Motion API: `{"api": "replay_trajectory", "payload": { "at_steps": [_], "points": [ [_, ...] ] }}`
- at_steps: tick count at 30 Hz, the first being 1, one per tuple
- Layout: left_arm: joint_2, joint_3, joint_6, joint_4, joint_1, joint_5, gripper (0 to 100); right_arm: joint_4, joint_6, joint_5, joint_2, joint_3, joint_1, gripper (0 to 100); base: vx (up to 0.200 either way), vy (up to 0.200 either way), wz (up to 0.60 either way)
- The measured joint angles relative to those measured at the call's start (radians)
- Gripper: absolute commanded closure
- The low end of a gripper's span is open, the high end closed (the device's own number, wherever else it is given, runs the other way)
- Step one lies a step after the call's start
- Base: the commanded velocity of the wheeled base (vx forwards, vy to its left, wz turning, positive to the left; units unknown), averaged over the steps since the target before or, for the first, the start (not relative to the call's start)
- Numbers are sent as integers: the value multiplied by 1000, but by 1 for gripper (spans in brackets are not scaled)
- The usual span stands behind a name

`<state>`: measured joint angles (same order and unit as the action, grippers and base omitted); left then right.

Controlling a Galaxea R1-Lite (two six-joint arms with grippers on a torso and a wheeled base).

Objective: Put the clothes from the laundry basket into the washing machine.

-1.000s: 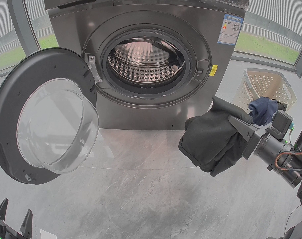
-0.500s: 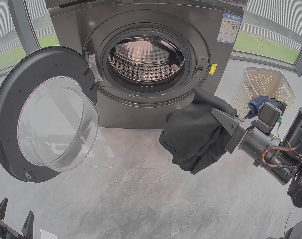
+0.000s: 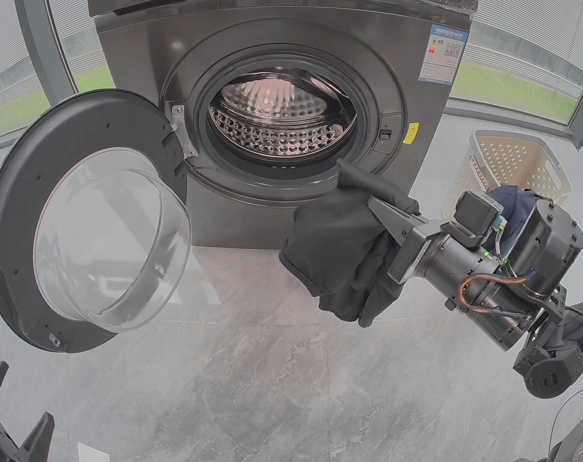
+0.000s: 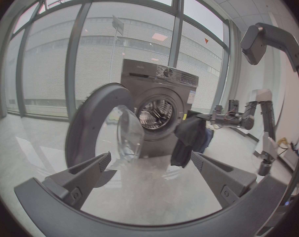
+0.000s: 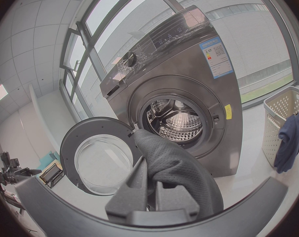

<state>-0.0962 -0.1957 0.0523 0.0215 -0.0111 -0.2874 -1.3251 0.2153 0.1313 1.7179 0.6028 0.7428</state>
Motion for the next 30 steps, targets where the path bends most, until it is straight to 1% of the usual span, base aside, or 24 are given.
{"api": "replay_trajectory", "payload": {
  "at_steps": [3,5,10,14,17,21,24,27,30],
  "points": [
    [-97,-21,6,16,-8,-69,0,-8,0,1,20,33,10,100,0,0,0],
    [-171,-23,5,56,-14,-101,0,-12,0,0,30,54,16,100,0,0,0],
    [-370,-20,-4,189,-33,-151,0,-14,0,-3,48,97,23,100,0,0,0],
    [-536,-20,-10,282,-68,-169,0,-10,0,-3,64,142,24,100,0,0,0],
    [-651,-26,-15,362,-102,-177,0,0,-1,5,84,184,24,100,0,0,0],
    [-789,-46,-19,444,-158,-183,0,27,0,38,115,233,23,100,0,0,0],
    [-874,-68,-18,485,-197,-184,0,41,1,53,134,260,26,100,0,0,0],
    [-960,-90,-18,542,-237,-185,0,46,9,60,146,280,27,100,0,0,0],
    [-1043,-106,-17,618,-273,-186,0,48,27,63,155,293,29,100,0,0,0]
  ]
}}
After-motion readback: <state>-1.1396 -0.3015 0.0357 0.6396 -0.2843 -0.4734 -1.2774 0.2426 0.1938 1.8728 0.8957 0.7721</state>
